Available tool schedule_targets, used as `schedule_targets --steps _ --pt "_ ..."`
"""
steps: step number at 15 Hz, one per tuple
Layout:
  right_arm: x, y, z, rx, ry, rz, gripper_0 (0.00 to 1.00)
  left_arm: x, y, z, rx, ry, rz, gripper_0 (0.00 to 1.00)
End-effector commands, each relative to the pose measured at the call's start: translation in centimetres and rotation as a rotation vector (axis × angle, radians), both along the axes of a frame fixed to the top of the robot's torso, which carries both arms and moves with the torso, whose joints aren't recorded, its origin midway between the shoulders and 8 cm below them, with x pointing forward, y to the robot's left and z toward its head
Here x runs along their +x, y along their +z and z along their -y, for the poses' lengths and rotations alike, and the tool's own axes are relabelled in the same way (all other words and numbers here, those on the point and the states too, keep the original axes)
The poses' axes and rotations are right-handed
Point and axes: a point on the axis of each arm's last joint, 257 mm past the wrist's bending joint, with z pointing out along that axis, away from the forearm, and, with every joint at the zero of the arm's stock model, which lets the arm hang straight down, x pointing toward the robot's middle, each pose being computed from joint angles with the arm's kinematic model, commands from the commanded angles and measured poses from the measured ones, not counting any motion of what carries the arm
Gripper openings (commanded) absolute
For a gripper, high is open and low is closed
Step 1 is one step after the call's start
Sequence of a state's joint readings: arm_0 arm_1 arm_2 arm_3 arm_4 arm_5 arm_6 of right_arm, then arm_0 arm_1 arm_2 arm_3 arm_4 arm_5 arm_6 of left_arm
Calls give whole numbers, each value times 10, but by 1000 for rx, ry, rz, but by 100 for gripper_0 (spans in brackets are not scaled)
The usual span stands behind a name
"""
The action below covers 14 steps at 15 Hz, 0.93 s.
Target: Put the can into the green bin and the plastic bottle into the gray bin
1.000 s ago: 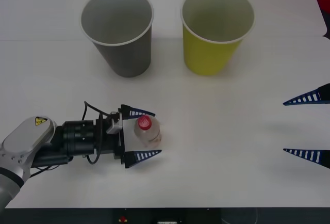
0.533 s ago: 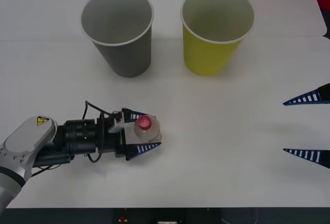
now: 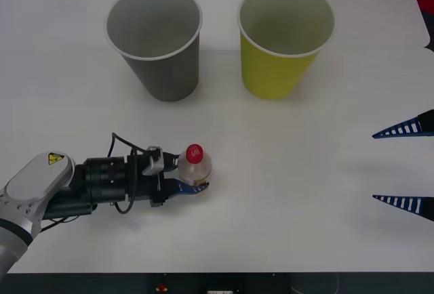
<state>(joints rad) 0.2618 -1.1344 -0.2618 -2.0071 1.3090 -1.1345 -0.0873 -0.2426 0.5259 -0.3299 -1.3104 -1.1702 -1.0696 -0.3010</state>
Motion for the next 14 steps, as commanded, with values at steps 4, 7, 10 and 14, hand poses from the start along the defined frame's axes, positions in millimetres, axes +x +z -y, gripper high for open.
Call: schedule_targets --steps 4,7,10,14 --pt "0 0 0 0 0 0 100 -4 12 -20 47 -16 -21 0" --pt "0 0 0 0 0 0 100 -15 28 -29 66 -16 -59 0" --pt "0 0 0 0 0 0 100 -23 48 -49 126 21 -93 0" --pt "0 0 0 0 0 0 100 -31 77 -70 179 83 -179 0"
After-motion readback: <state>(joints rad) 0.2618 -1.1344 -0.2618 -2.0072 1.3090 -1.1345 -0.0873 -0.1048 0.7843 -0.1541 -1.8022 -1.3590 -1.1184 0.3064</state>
